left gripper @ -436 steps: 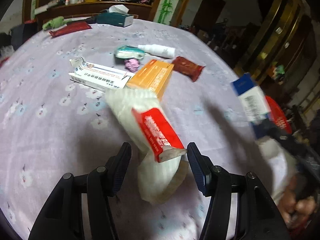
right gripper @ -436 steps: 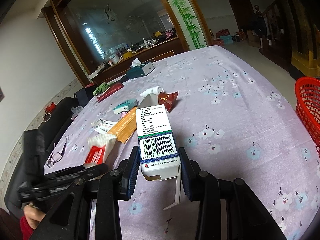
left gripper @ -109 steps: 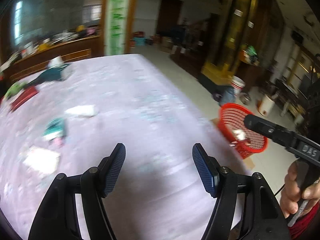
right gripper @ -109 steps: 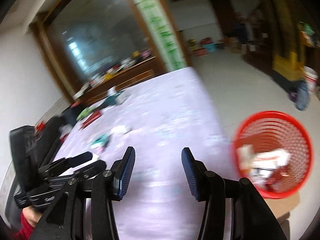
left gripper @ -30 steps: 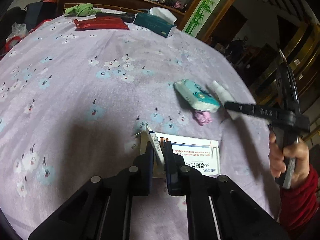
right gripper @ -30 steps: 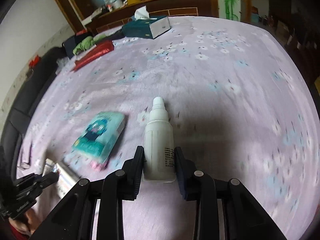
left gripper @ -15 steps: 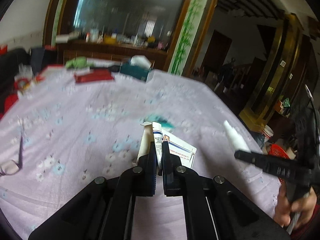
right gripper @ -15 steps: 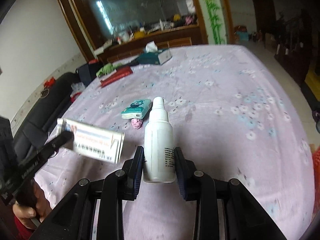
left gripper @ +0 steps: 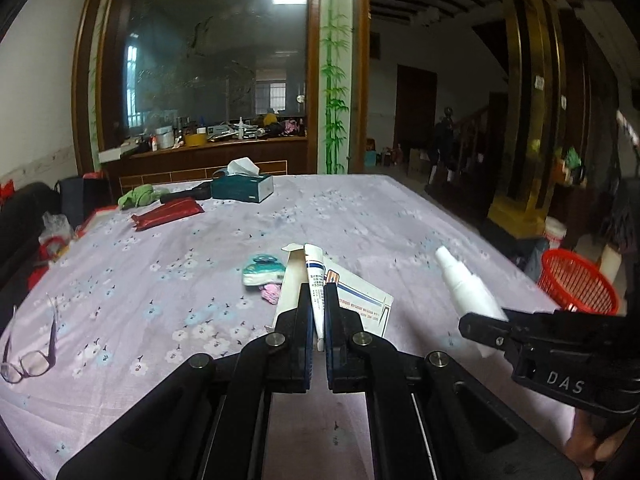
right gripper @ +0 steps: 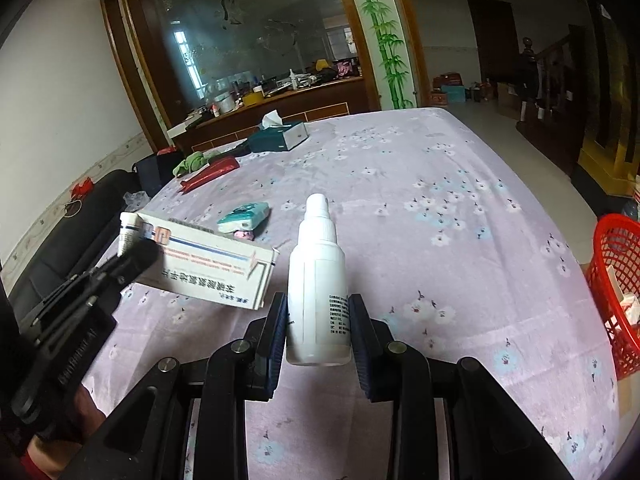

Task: Collect trash
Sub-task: 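Lift the white box in the left gripper and spray bottle in the right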

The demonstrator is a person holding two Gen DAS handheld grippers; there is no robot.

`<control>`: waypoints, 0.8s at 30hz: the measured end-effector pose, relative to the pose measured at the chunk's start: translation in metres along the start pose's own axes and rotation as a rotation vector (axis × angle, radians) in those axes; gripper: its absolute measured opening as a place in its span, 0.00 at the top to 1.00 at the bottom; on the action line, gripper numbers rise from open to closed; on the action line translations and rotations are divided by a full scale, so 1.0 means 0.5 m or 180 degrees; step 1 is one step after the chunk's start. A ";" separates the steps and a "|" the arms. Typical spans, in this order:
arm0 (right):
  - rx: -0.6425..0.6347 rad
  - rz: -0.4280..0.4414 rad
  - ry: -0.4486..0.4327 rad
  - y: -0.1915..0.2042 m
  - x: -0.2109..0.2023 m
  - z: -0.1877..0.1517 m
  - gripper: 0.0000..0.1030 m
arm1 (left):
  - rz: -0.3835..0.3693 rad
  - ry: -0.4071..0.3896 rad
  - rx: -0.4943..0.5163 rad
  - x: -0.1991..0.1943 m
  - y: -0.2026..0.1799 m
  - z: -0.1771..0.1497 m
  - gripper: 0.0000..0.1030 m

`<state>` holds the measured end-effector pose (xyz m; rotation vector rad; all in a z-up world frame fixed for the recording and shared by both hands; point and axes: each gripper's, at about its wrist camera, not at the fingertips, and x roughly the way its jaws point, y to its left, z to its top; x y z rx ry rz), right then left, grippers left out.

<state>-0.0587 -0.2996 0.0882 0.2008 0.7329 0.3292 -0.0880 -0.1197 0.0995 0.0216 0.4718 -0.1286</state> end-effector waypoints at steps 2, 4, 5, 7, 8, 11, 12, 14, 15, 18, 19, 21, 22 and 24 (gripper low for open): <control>0.0004 -0.0003 -0.0007 -0.004 -0.004 0.000 0.69 | 0.0019 0.0001 0.0030 0.001 -0.010 -0.003 0.96; 0.0009 0.0005 -0.0012 -0.006 -0.005 0.001 0.69 | 0.0058 -0.0005 0.0057 0.001 -0.015 -0.003 0.96; 0.0007 0.0013 -0.0012 -0.006 -0.005 0.000 0.69 | 0.0070 -0.0011 0.0063 0.000 -0.015 -0.004 0.96; -0.0009 0.0031 -0.0015 -0.003 -0.006 0.000 0.69 | 0.0089 -0.0005 0.0078 -0.001 -0.017 -0.003 0.96; -0.0018 0.0035 -0.0017 -0.002 -0.008 -0.002 0.69 | 0.0091 -0.0005 0.0074 -0.002 -0.019 -0.004 0.96; -0.0024 0.0049 -0.0012 -0.001 -0.009 -0.005 0.69 | 0.0123 0.0008 0.0076 -0.002 -0.018 -0.005 0.96; -0.0029 0.0049 -0.0009 -0.001 -0.011 -0.005 0.69 | 0.0131 0.0008 0.0078 -0.002 -0.017 -0.006 0.96; -0.0035 0.0045 -0.0009 0.003 -0.011 -0.005 0.69 | 0.0142 0.0017 0.0082 -0.002 -0.015 -0.006 0.96; -0.0037 0.0043 -0.0013 0.003 -0.013 -0.005 0.69 | 0.0142 0.0012 0.0081 -0.002 -0.014 -0.006 0.96; -0.0047 0.0038 -0.0014 0.005 -0.014 -0.005 0.69 | 0.0140 0.0012 0.0084 -0.002 -0.012 -0.006 0.96; -0.0044 0.0040 -0.0012 0.005 -0.014 -0.005 0.69 | 0.0141 0.0009 0.0085 -0.003 -0.012 -0.006 0.96; -0.0044 0.0042 -0.0011 0.006 -0.015 -0.005 0.69 | 0.0149 0.0004 0.0088 -0.002 -0.013 -0.006 0.96; -0.0045 0.0039 -0.0012 0.007 -0.016 -0.005 0.69 | 0.0153 0.0004 0.0090 -0.002 -0.011 -0.006 0.96; -0.0049 0.0043 -0.0014 0.007 -0.016 -0.005 0.69 | 0.0151 0.0008 0.0083 -0.002 -0.010 -0.006 0.96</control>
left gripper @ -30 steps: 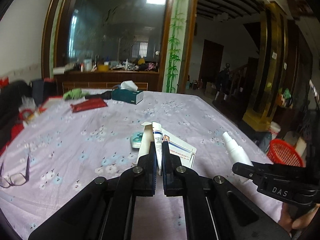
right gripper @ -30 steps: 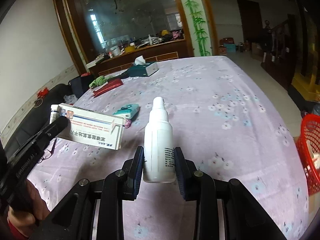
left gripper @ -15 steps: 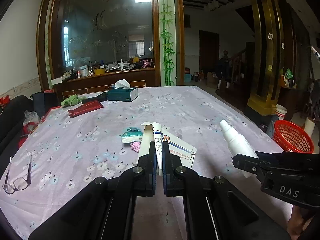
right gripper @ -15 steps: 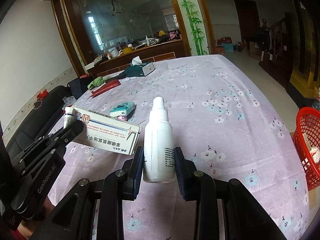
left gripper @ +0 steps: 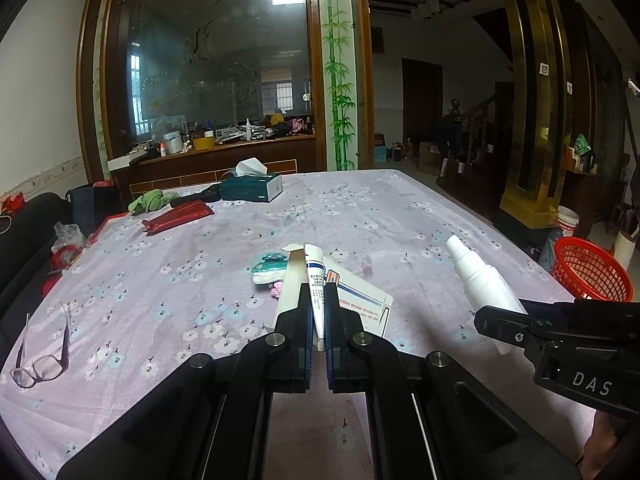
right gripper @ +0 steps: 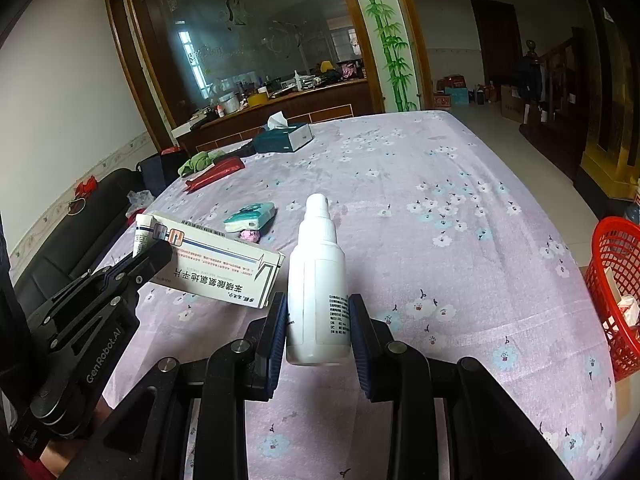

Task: Collect trash
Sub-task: 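Lift the white box in the left gripper and spray bottle in the right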

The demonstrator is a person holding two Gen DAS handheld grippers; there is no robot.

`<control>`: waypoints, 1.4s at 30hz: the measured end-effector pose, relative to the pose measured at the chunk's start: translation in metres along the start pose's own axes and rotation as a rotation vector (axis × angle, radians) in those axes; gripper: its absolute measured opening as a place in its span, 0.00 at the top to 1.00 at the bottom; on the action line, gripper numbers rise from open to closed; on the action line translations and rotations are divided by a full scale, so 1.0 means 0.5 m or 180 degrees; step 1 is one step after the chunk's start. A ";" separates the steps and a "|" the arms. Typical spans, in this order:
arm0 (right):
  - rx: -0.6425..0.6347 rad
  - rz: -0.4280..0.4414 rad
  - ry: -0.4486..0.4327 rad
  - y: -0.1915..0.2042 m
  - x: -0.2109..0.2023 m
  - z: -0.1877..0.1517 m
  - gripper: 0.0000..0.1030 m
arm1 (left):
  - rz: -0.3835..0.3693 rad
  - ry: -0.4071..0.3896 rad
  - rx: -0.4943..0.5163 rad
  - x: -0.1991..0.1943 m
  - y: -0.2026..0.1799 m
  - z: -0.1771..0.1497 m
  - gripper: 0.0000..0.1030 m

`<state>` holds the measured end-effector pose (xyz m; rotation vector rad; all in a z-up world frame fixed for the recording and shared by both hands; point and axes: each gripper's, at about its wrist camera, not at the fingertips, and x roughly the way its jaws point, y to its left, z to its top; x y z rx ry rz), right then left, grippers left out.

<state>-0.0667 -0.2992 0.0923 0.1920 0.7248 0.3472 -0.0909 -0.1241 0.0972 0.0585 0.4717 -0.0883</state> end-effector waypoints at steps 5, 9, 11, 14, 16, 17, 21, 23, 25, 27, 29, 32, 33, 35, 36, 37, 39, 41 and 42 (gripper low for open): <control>-0.0014 -0.0005 0.0003 0.002 0.001 0.000 0.69 | 0.0012 -0.0011 -0.0006 -0.001 0.005 -0.001 0.96; -0.0009 -0.0001 0.0007 0.003 0.001 0.000 0.69 | 0.0017 -0.0013 -0.0005 -0.002 0.007 -0.001 0.96; -0.0017 -0.0006 0.0001 0.003 0.001 0.001 0.69 | 0.0022 -0.0019 -0.0003 -0.004 0.013 -0.002 0.96; -0.0014 -0.0006 0.0000 0.003 0.001 0.001 0.69 | 0.0026 -0.0021 -0.0008 -0.006 0.019 -0.003 0.96; -0.0015 -0.0009 0.0000 0.003 0.001 0.001 0.69 | 0.0026 -0.0019 -0.0007 -0.005 0.019 -0.003 0.96; -0.0011 -0.0004 0.0002 0.003 0.000 0.001 0.69 | 0.0025 -0.0022 -0.0008 -0.006 0.019 -0.003 0.96; -0.0012 -0.0002 0.0001 0.003 0.000 0.001 0.69 | 0.0024 -0.0023 -0.0007 -0.005 0.019 -0.003 0.96; -0.0013 -0.0003 0.0002 0.003 0.000 0.001 0.69 | 0.0022 -0.0023 -0.0009 -0.005 0.019 -0.003 0.96; -0.0015 -0.0005 0.0001 0.004 0.000 0.002 0.69 | 0.0024 -0.0021 -0.0006 -0.005 0.018 -0.003 0.96; -0.0012 -0.0006 0.0000 0.004 0.000 0.002 0.69 | 0.0023 -0.0023 -0.0007 -0.005 0.019 -0.003 0.96; -0.0014 -0.0005 0.0001 0.003 0.001 0.001 0.69 | 0.0020 -0.0020 -0.0002 -0.005 0.018 -0.003 0.96; -0.0014 -0.0008 -0.0001 0.003 0.001 0.002 0.69 | 0.0021 -0.0020 -0.0005 -0.004 0.015 -0.003 0.96; -0.0012 -0.0009 -0.0003 0.004 -0.001 0.002 0.69 | 0.0022 -0.0020 -0.0004 -0.005 0.015 -0.003 0.96; -0.0003 -0.0011 -0.0005 0.004 -0.003 0.001 0.69 | 0.0020 -0.0023 -0.0004 -0.005 0.017 -0.004 0.96; 0.0001 -0.0014 -0.0010 0.004 -0.006 0.001 0.69 | 0.0017 -0.0023 -0.0002 -0.005 0.017 -0.004 0.96; 0.0004 -0.0020 -0.0016 0.004 -0.008 0.001 0.69 | 0.0017 -0.0023 -0.0001 -0.005 0.017 -0.004 0.96; 0.0013 -0.0026 -0.0023 0.003 -0.014 0.001 0.69 | 0.0012 -0.0026 0.0003 -0.014 0.014 0.000 0.96; 0.0027 -0.0031 -0.0034 -0.001 -0.020 0.000 0.69 | 0.0002 -0.0023 0.0011 -0.017 0.011 0.003 0.96; 0.0032 -0.0033 -0.0039 -0.003 -0.022 0.000 0.69 | -0.0001 -0.0022 0.0016 -0.019 0.009 0.005 0.96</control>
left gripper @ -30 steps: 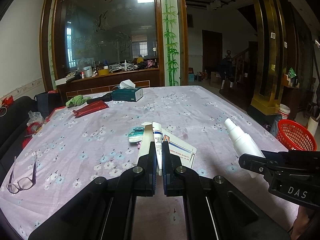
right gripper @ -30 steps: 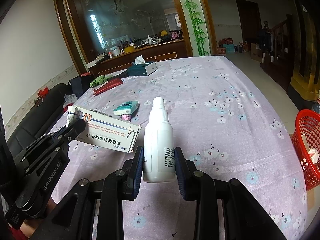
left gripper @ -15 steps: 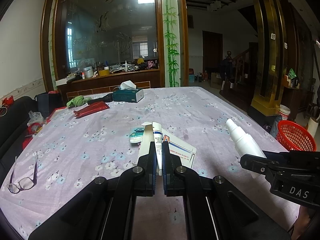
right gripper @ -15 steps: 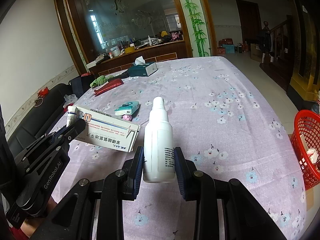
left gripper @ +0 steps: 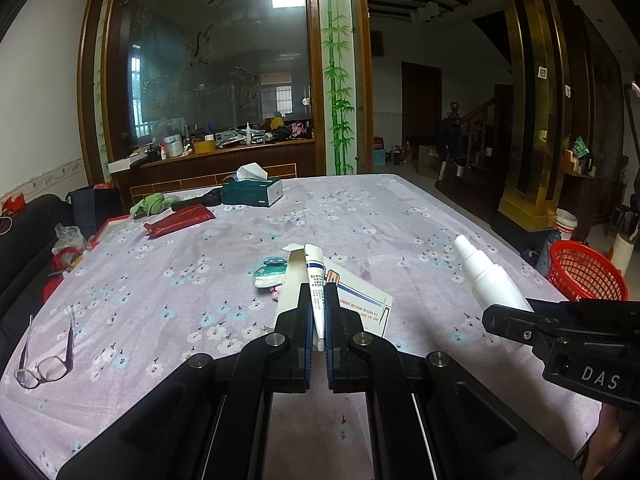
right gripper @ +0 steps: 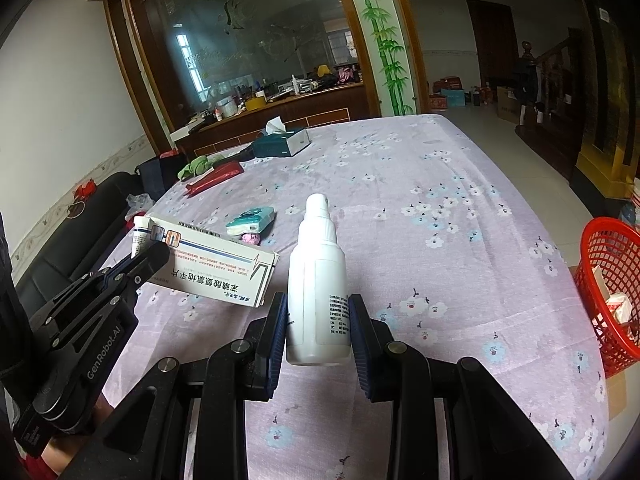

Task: Collect trash
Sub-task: 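Lift the white box in the left gripper and spray bottle in the right, then carry the box in the left gripper and bottle in the right over the red wastebasket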

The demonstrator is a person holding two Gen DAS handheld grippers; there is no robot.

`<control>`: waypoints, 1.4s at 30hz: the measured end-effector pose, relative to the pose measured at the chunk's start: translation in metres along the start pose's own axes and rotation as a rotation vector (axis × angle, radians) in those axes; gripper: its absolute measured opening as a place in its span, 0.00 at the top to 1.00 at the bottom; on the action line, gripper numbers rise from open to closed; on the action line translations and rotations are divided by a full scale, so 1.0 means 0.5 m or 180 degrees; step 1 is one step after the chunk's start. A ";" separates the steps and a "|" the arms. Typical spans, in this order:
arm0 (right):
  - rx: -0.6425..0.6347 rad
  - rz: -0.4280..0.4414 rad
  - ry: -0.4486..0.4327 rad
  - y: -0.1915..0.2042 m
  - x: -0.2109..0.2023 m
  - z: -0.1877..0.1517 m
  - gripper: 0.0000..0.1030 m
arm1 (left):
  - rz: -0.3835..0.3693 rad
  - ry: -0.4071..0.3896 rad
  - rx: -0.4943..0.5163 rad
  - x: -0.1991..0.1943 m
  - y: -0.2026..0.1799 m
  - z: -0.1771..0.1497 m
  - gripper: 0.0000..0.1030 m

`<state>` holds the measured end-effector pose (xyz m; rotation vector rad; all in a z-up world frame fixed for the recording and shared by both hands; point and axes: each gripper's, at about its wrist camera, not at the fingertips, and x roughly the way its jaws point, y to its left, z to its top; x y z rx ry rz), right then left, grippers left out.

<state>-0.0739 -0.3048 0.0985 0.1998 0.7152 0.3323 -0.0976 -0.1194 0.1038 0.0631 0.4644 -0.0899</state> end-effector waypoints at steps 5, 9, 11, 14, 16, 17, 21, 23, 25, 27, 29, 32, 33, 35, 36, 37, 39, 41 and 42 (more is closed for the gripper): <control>0.0031 -0.0008 -0.0023 -0.008 -0.010 -0.001 0.69 | -0.0015 0.0001 0.0028 -0.003 -0.009 0.007 0.96; 0.0054 -0.0008 -0.0053 -0.014 -0.021 0.000 0.69 | -0.0011 -0.0007 0.0062 -0.005 -0.022 0.010 0.96; 0.0057 -0.0009 -0.0069 -0.014 -0.026 0.000 0.69 | -0.0011 -0.0011 0.0073 -0.005 -0.027 0.010 0.96; 0.0077 -0.0007 -0.0088 -0.018 -0.032 0.001 0.69 | -0.0012 -0.0018 0.0092 -0.006 -0.033 0.012 0.96; 0.0093 -0.0008 -0.0103 -0.022 -0.039 0.000 0.69 | -0.0017 -0.0023 0.0112 -0.006 -0.039 0.015 0.96; 0.0100 -0.0009 -0.0107 -0.024 -0.040 0.000 0.69 | -0.0019 -0.0025 0.0118 -0.007 -0.042 0.016 0.96; 0.0147 -0.0019 -0.0142 -0.037 -0.053 0.002 0.69 | -0.0065 -0.0017 0.0136 -0.007 -0.055 0.021 0.96; 0.0192 -0.0031 -0.0169 -0.048 -0.062 0.002 0.69 | -0.0129 0.0000 0.0144 -0.006 -0.063 0.026 0.96; 0.0264 -0.0063 -0.0222 -0.068 -0.078 0.005 0.69 | -0.0211 0.0013 0.0144 -0.007 -0.072 0.033 0.96; 0.0338 -0.0105 -0.0276 -0.089 -0.093 0.007 0.69 | -0.0358 0.0064 0.0130 -0.003 -0.084 0.044 0.96; 0.0444 -0.0174 -0.0348 -0.120 -0.115 0.009 0.69 | -0.0457 0.0100 0.0135 0.001 -0.101 0.054 0.96; 0.0634 -0.0307 -0.0464 -0.179 -0.149 0.015 0.69 | -0.0664 0.0162 0.0133 0.014 -0.137 0.079 0.96; 0.0724 -0.0363 -0.0508 -0.205 -0.163 0.015 0.69 | -0.0742 0.0190 0.0128 0.019 -0.150 0.088 0.96; 0.0883 -0.0453 -0.0586 -0.253 -0.189 0.015 0.69 | -0.0872 0.0227 0.0128 0.026 -0.176 0.101 0.96; 0.0963 -0.0511 -0.0632 -0.279 -0.204 0.015 0.69 | -0.0944 0.0241 0.0136 0.029 -0.194 0.110 0.96; 0.1019 -0.0563 -0.0665 -0.300 -0.216 0.013 0.69 | -0.1043 0.0265 0.0153 0.035 -0.219 0.122 0.96; 0.1142 -0.0675 -0.0740 -0.346 -0.242 0.013 0.68 | -0.1177 0.0295 0.0170 0.043 -0.251 0.133 0.96; 0.1263 -0.0783 -0.0809 -0.393 -0.268 0.011 0.68 | -0.1364 0.0337 0.0196 0.053 -0.301 0.148 0.96; 0.1321 -0.0831 -0.0829 -0.416 -0.280 0.010 0.68 | -0.1432 0.0353 0.0204 0.056 -0.322 0.151 0.96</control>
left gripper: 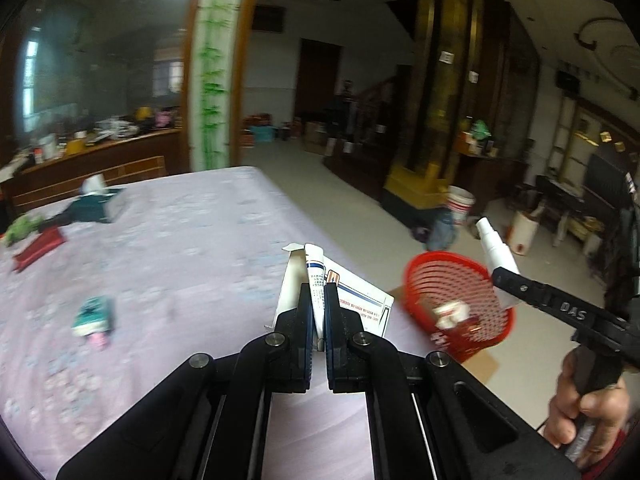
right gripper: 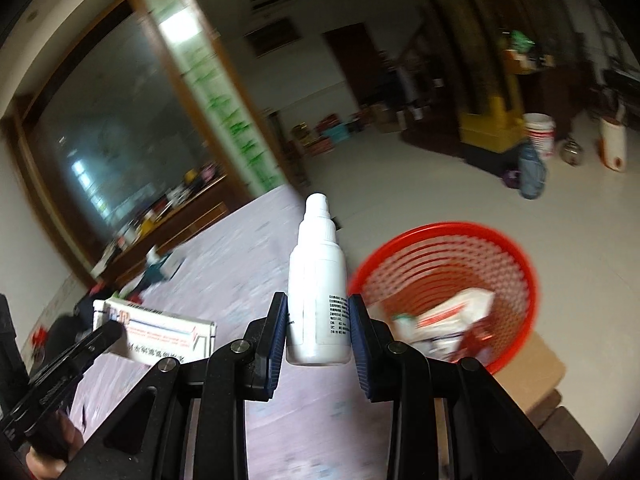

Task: Collect trash
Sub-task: 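Carry the box in the left gripper and bottle in the right over the red wastebasket, then open both grippers over the red wastebasket to drop box and bottle, then move both grippers back to the teal tissue packet and pink paper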

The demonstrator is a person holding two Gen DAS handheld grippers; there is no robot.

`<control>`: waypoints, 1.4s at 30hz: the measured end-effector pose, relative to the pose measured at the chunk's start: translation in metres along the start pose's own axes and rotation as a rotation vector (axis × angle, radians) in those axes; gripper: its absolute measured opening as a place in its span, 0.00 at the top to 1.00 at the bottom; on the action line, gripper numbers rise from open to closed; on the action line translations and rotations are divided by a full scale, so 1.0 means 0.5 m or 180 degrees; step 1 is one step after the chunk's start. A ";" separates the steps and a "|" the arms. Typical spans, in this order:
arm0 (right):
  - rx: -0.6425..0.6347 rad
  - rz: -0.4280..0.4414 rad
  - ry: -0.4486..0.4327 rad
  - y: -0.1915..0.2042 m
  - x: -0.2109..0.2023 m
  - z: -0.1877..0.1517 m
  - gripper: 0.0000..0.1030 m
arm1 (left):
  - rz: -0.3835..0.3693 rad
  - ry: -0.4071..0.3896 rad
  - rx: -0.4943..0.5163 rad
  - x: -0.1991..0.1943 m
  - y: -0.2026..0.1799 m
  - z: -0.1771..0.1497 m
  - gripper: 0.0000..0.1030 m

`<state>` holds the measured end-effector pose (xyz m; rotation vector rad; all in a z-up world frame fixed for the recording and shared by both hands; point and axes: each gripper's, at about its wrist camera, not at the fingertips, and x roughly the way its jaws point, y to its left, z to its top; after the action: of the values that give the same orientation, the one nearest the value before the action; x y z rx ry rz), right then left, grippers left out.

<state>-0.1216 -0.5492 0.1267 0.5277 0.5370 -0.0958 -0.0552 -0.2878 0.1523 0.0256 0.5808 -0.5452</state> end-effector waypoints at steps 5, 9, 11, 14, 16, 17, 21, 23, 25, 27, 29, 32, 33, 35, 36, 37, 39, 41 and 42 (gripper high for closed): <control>0.0194 -0.0137 -0.0035 -0.082 -0.004 0.038 0.68 | -0.0281 0.0135 0.0044 0.067 -0.084 0.027 0.96; 0.0267 -0.0199 -0.0022 -0.120 0.005 0.055 0.68 | -0.0401 0.0219 0.0137 0.133 -0.155 0.043 0.96; 0.0288 -0.0222 -0.0011 -0.134 0.012 0.062 0.68 | -0.0480 0.0251 0.0149 0.159 -0.179 0.045 0.96; 0.0295 -0.0307 0.0000 -0.148 0.031 0.071 0.68 | -0.0559 0.0281 0.0174 0.201 -0.213 0.043 0.90; 0.0287 -0.0331 0.0031 -0.157 0.041 0.075 0.57 | -0.0575 0.0409 0.0202 0.229 -0.230 0.037 0.47; 0.0302 -0.0329 0.0015 -0.161 0.040 0.075 0.56 | -0.0557 0.0411 0.0185 0.233 -0.233 0.034 0.45; 0.0268 -0.0326 -0.0061 -0.156 0.025 0.066 0.56 | -0.0470 0.0316 0.0269 0.201 -0.220 0.020 0.45; 0.0268 -0.0224 -0.0042 -0.143 0.021 0.060 0.56 | -0.0417 0.0276 0.0238 0.175 -0.194 0.014 0.45; 0.0198 -0.0139 -0.0001 -0.113 0.021 0.051 0.56 | -0.0326 0.0284 0.0192 0.155 -0.167 0.009 0.45; 0.0123 -0.0047 0.0038 -0.082 0.026 0.040 0.56 | -0.0218 0.0321 0.0131 0.134 -0.129 0.000 0.45; 0.0010 0.0075 0.0120 -0.040 0.036 0.023 0.56 | -0.0103 0.0358 0.0052 0.115 -0.087 -0.012 0.45; -0.0157 0.0258 0.0289 0.025 0.060 -0.005 0.56 | 0.0038 0.0379 -0.0133 0.080 -0.016 -0.025 0.45; -0.0203 0.0302 0.0338 0.043 0.068 -0.013 0.56 | 0.0063 0.0379 -0.0171 0.073 0.001 -0.027 0.45; -0.0323 0.0382 0.0431 0.083 0.082 -0.032 0.56 | 0.0166 0.0361 -0.0267 0.045 0.052 -0.034 0.45; -0.0378 0.0414 0.0468 0.099 0.087 -0.040 0.56 | 0.0255 0.0354 -0.0316 0.030 0.086 -0.038 0.44; -0.0436 0.0463 0.0511 0.122 0.093 -0.049 0.56 | 0.0306 0.0350 -0.0354 0.019 0.109 -0.041 0.44; -0.0515 0.0528 0.0561 0.155 0.099 -0.063 0.56 | 0.0444 0.0367 -0.0511 -0.003 0.179 -0.047 0.44; -0.0592 0.0570 0.0583 0.180 0.102 -0.076 0.56 | 0.0565 0.0395 -0.0680 -0.016 0.238 -0.050 0.44; -0.0627 0.0592 0.0599 0.194 0.104 -0.081 0.56 | 0.0669 0.0441 -0.0849 -0.022 0.291 -0.050 0.44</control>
<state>-0.0743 -0.4425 0.1146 0.3936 0.6700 0.1843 -0.0035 -0.1535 0.1187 -0.1279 0.7724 -0.2600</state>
